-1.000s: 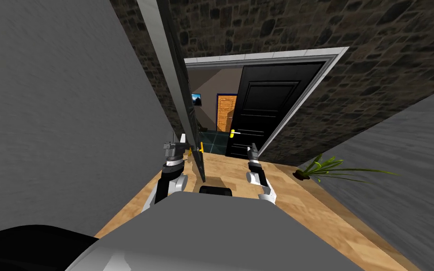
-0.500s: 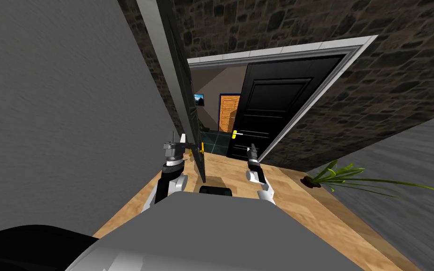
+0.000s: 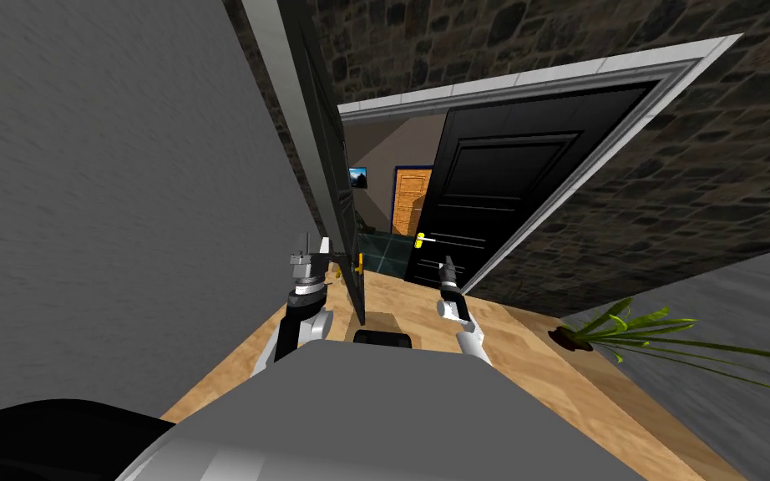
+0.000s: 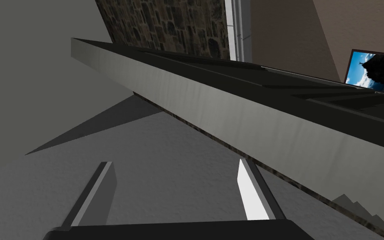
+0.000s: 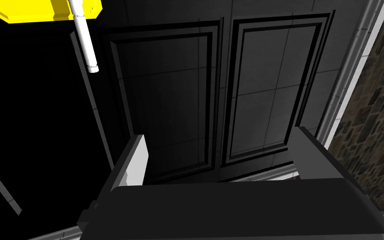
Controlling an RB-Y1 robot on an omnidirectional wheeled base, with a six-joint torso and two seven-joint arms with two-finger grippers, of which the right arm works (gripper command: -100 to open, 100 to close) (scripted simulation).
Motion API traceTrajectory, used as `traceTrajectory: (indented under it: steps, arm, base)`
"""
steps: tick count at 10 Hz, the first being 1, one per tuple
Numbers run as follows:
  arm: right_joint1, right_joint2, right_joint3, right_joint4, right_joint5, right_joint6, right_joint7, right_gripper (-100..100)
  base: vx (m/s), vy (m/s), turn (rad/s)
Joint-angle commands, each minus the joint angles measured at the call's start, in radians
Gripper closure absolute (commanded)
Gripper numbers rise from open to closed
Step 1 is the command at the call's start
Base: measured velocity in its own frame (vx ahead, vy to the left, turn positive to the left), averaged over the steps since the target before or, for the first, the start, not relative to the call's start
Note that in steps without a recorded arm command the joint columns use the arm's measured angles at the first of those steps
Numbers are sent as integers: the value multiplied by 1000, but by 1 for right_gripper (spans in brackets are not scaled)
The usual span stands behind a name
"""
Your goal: Pull the door open
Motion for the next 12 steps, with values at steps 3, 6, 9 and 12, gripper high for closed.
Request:
traceTrajectory:
  steps: [3,6,9,12]
  arm:
    - [-42,-14,-11,86,-27,-3,10,-100]
    - [-95,-35,-25,177,-63,-8,21,-100]
    - [-121,-45,-31,237,-81,-11,27,-100]
    - [-172,-64,-45,331,-116,-16,38,-100]
  base:
    - [40,-32,98]
    - [42,-32,101]
    - [39,-41,87]
    - [38,-37,101]
